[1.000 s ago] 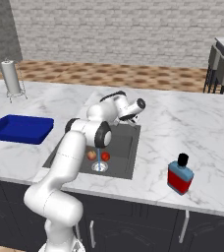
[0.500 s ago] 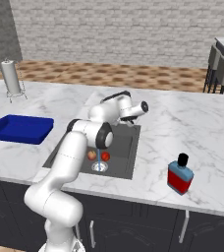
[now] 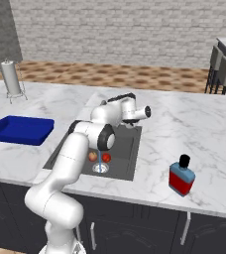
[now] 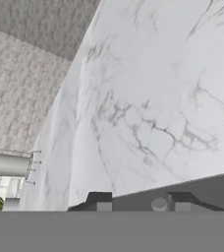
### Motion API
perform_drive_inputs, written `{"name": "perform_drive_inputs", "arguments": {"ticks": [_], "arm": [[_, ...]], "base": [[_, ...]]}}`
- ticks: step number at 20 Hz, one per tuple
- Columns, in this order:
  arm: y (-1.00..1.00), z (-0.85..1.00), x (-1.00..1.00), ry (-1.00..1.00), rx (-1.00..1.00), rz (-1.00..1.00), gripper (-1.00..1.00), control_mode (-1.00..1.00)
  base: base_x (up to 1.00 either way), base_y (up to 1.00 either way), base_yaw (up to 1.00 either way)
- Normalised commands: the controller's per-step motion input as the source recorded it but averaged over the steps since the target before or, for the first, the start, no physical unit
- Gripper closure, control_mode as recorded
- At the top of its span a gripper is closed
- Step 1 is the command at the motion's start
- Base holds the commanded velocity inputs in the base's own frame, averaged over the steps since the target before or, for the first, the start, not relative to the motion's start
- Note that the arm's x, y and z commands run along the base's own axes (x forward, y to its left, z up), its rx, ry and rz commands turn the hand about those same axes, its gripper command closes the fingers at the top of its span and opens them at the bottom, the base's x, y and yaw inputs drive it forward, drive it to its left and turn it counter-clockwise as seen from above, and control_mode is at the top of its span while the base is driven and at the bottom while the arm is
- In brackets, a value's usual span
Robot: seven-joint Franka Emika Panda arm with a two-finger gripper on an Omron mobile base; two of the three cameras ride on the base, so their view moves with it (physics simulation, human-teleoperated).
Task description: Pick up all produce items and place them in the sink. Turn on the sink faucet to wash them. Then turn the sink off and put them in the tray.
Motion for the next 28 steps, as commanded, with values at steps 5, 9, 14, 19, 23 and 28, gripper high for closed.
{"name": "perform_drive_inputs", "arguments": {"ticks": [5, 9, 14, 19, 23, 28], "arm": [[1.0, 0.01, 0.0, -0.04, 0.03, 0.0, 1.0, -1.0], [1.0, 0.03, 0.0, -0.04, 0.0, 0.0, 1.0, -1.0], [0.99, 0.07, 0.01, -0.05, 0.0, 0.0, 1.0, -1.0], [0.55, 0.14, 0.09, -0.03, 0.0, 0.0, 1.0, -1.0], [0.01, 0.34, 0.05, 0.0, 0.0, 0.0, 1.0, -1.0], [-0.08, 0.66, 0.07, 0.0, 0.0, 0.0, 1.0, -1.0]], "base": [[0.0, 0.0, 0.0], [0.0, 0.0, 0.0], [0.0, 0.0, 0.0], [0.0, 0.0, 0.0], [0.0, 0.0, 0.0], [0.0, 0.0, 0.0]]}}
